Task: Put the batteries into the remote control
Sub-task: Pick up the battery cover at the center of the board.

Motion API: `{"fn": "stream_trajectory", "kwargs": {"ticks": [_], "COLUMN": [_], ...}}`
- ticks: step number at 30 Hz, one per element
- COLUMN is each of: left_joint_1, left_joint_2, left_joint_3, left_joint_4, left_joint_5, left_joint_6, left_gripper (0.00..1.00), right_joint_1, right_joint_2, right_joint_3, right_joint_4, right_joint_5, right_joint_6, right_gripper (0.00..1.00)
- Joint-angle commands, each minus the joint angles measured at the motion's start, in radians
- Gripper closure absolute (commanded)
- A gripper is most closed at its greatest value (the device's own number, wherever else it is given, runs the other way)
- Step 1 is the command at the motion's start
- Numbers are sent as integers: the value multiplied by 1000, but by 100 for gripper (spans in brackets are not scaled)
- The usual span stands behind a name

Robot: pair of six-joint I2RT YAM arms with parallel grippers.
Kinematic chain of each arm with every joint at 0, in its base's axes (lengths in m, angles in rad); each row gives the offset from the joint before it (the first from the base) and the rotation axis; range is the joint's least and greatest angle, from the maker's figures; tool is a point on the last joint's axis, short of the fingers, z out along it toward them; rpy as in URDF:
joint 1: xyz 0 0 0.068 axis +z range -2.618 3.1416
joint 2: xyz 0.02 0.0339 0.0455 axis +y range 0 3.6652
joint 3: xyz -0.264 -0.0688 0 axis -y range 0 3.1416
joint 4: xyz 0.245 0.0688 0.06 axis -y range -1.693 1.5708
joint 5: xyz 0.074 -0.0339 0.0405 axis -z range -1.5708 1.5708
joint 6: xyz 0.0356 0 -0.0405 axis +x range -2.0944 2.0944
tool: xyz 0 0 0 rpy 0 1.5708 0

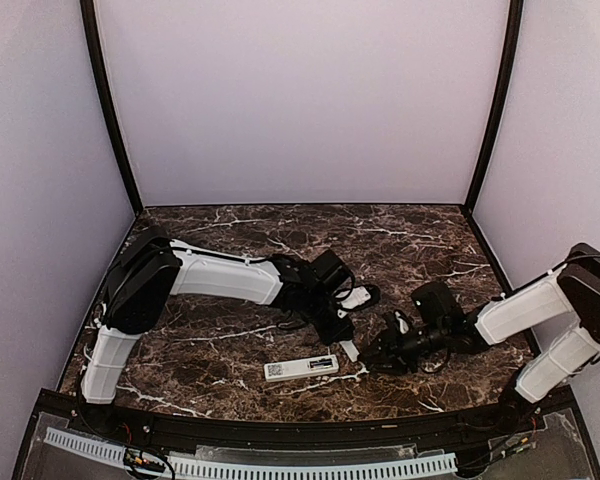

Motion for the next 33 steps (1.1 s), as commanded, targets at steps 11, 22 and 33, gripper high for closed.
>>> {"fn": "stream_trajectory", "kwargs": {"ticks": [11,22,33], "left_joint_1": [19,20,19], "left_joint_2": [78,79,80], "left_joint_3": [-34,-34,-33], "left_joint_4": [-149,-151,-153], "left_joint_5": [-31,-29,-23], "left_joint_6": [0,0,3], "left_gripper": [100,100,100], "right_joint_1": [7,7,7], "right_joint_2": [120,140,154], "right_joint_3": [8,36,44], "right_joint_4": [120,171,217], "right_joint_5": [32,24,2], "right_joint_6": [30,10,30], "right_gripper": [61,68,90]}}
